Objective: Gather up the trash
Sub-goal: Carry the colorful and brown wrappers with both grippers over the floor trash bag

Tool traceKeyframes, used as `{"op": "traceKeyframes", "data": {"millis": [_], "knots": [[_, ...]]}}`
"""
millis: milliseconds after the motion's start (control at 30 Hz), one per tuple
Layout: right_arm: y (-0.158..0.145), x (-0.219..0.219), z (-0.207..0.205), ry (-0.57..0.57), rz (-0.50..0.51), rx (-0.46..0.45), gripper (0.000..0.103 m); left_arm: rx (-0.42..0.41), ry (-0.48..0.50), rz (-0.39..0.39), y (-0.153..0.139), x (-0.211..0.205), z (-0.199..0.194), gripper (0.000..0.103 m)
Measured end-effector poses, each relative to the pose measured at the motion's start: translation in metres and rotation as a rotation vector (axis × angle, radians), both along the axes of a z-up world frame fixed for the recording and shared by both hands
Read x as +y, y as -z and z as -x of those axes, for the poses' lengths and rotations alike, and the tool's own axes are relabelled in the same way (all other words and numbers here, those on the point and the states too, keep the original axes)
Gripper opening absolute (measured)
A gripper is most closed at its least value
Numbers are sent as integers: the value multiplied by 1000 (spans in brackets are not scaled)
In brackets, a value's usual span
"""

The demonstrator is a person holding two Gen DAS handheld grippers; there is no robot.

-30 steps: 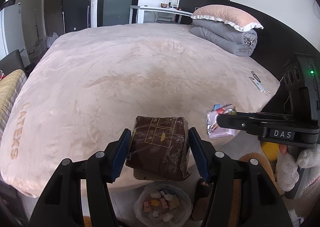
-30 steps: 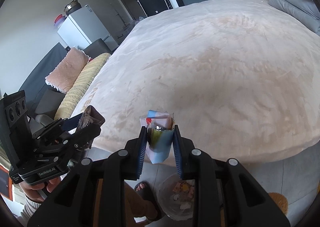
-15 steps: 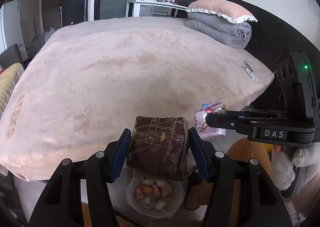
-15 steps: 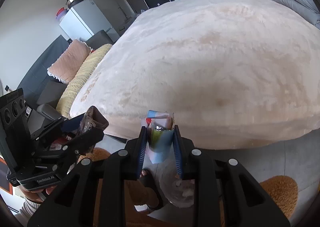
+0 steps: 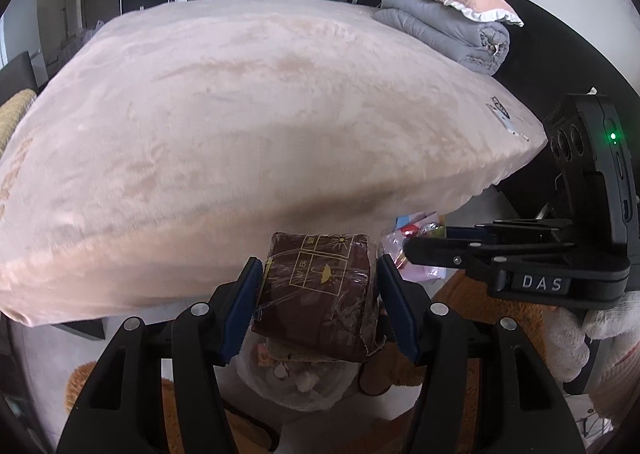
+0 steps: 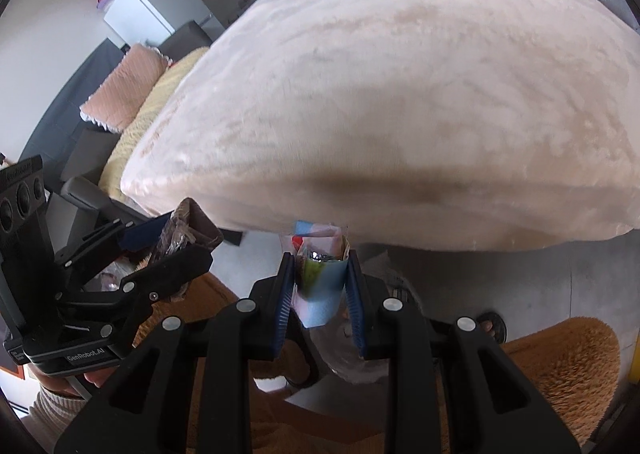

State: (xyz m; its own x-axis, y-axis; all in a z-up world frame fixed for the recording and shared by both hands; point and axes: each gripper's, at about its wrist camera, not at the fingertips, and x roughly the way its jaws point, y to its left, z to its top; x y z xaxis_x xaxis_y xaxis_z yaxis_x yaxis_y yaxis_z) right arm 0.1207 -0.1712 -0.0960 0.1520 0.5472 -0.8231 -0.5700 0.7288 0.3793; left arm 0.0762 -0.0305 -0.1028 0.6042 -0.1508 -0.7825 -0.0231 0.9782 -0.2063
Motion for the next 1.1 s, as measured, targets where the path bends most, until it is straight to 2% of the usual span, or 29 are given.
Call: {"op": "traceKeyframes", "data": {"millis": [733,1100], "knots": [[117,12,-14,-6,175,211,27,274,-8,93,124,8,-20,58],[168,15,-21,13,237,295,27,391,-13,121,176,9,-30,58]]}}
